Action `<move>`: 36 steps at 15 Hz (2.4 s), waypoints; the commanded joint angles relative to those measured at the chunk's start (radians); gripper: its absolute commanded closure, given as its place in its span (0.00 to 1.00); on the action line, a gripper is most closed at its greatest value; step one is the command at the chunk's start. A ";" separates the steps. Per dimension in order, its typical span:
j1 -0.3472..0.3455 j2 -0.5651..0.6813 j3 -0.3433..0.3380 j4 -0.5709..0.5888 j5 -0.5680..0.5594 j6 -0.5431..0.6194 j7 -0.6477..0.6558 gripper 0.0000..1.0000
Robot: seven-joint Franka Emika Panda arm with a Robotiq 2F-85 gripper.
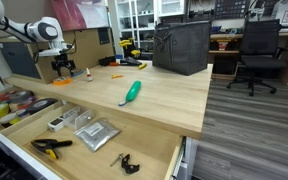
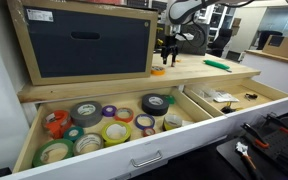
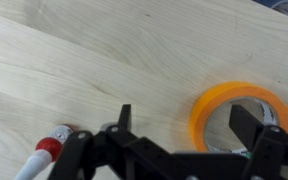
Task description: Pick up the orange masking tape and put it inside the top left drawer
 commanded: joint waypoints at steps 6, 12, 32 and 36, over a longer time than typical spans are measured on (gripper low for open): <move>0.041 0.036 -0.033 -0.012 -0.047 0.121 0.043 0.26; 0.043 0.031 -0.031 -0.015 -0.049 0.133 0.043 0.71; 0.003 0.039 -0.013 0.058 0.012 0.050 0.040 0.01; 0.005 0.060 -0.013 0.070 0.020 0.047 0.035 0.00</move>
